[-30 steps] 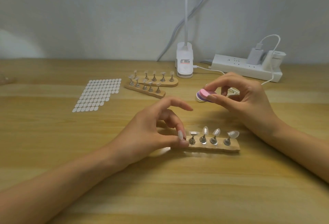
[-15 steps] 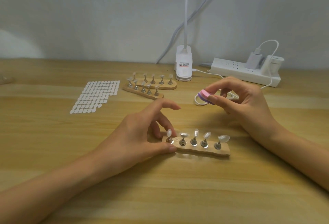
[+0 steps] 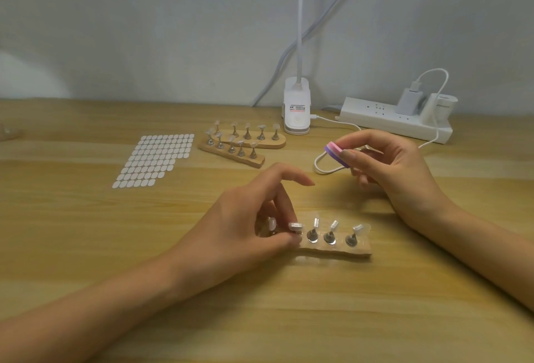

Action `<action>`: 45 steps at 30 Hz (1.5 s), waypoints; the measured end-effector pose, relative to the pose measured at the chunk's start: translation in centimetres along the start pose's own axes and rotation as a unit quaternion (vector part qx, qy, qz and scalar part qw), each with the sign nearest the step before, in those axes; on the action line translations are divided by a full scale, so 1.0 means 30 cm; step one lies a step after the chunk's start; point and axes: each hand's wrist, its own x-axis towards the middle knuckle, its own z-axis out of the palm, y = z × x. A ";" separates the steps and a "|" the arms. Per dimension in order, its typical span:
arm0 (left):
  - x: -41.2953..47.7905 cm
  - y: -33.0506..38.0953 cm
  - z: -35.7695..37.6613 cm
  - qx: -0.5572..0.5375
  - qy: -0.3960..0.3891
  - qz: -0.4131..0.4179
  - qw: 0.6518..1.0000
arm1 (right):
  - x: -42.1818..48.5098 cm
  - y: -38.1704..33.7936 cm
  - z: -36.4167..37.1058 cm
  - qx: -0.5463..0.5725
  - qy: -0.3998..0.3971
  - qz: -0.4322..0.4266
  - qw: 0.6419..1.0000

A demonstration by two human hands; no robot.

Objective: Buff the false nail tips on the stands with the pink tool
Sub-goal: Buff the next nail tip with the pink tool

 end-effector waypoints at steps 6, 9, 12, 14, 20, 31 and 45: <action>-0.017 0.014 0.003 0.093 0.011 0.067 0.993 | -0.001 -0.003 0.000 -0.005 0.003 0.010 1.000; -0.020 0.024 0.013 0.199 0.024 0.135 0.970 | -0.001 -0.006 0.003 -0.006 0.004 0.012 1.000; -0.029 0.031 0.015 0.236 0.065 0.207 0.947 | 0.000 -0.008 0.004 -0.010 -0.003 0.009 1.000; -0.029 0.056 -0.003 0.150 0.097 0.212 0.961 | -0.001 -0.008 0.005 -0.015 -0.009 0.006 1.000; 0.062 0.091 -0.110 -0.135 0.102 0.054 0.984 | -0.003 -0.010 0.010 -0.028 -0.023 -0.007 0.999; 0.189 -0.047 0.010 -0.110 0.120 -0.007 0.987 | -0.019 -0.006 0.006 -0.089 -0.027 -0.095 0.991; 0.181 -0.061 0.021 -0.100 0.116 0.036 0.988 | -0.010 0.009 0.006 -0.217 -0.023 -0.167 0.961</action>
